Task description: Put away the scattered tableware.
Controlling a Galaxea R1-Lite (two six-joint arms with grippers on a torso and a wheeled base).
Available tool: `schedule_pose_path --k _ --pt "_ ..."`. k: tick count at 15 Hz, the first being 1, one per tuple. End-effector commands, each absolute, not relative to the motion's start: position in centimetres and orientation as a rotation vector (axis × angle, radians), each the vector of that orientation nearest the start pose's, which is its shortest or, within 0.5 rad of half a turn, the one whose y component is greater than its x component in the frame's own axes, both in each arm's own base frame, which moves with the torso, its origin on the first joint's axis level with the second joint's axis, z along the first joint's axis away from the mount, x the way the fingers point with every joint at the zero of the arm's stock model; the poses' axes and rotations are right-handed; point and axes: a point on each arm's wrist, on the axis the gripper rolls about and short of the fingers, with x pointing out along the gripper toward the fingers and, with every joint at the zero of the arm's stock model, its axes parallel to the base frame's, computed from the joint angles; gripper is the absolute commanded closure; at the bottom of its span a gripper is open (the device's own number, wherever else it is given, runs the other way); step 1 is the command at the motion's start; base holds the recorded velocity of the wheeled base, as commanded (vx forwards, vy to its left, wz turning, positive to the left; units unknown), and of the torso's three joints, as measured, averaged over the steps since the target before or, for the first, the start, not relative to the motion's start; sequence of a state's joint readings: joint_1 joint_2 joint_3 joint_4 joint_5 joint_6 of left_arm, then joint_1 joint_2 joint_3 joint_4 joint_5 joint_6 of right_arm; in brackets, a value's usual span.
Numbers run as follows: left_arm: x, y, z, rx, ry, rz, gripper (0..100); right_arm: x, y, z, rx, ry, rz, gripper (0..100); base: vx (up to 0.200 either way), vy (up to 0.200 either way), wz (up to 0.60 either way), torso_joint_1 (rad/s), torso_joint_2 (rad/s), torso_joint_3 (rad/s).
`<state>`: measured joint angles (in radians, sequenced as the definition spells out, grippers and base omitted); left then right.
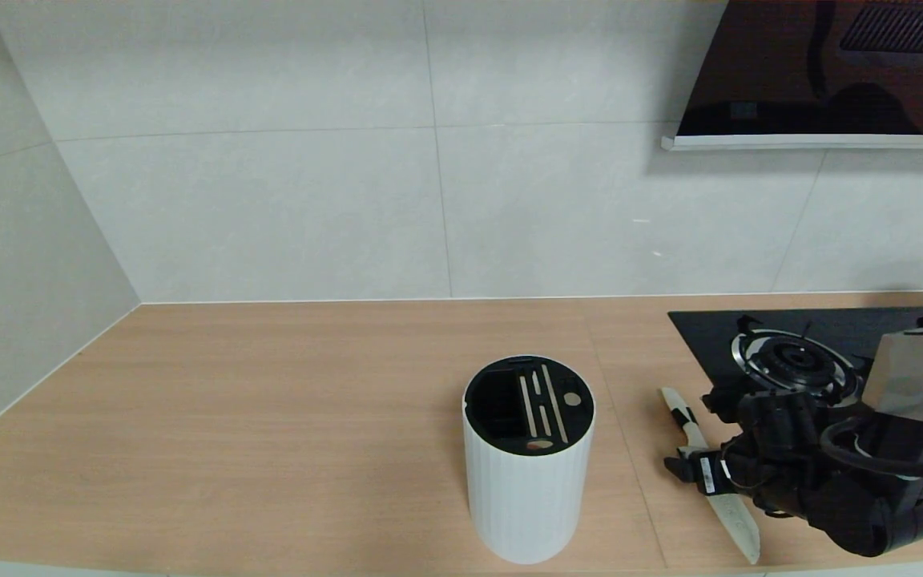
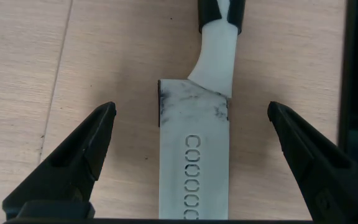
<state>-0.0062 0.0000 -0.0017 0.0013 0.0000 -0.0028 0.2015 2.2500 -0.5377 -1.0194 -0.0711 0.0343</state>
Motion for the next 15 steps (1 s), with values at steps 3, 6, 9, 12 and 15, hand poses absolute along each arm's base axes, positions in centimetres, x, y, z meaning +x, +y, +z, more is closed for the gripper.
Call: schedule_pose_path --k 3,6,9,12,15 --pt "-2.29 0.01 7.57 -0.003 0.0 -0.006 0 31.3 6.19 -1.94 -0.066 0.693 0.102 0 0.0 0.0 0.0 0.0 0.0 0.0" --pt "-2.29 0.01 7.57 -0.003 0.0 -0.006 0 31.39 6.2 -2.01 -0.065 0.69 0.1 0 0.0 0.0 0.0 0.0 0.0 0.0" --pt "-2.29 0.01 7.57 -0.003 0.0 -0.006 0 31.49 6.2 -2.25 -0.069 0.694 0.091 100 0.0 0.0 0.0 0.0 0.0 0.0" --pt "-2.29 0.01 7.57 -0.003 0.0 -0.006 0 31.57 6.16 -2.39 -0.07 0.687 0.086 100 0.0 0.0 0.0 0.0 0.0 0.0" --pt "-2.29 0.01 7.57 -0.003 0.0 -0.006 0 31.61 6.16 -2.44 -0.069 0.68 0.086 100 0.0 0.0 0.0 0.0 0.0 0.0"
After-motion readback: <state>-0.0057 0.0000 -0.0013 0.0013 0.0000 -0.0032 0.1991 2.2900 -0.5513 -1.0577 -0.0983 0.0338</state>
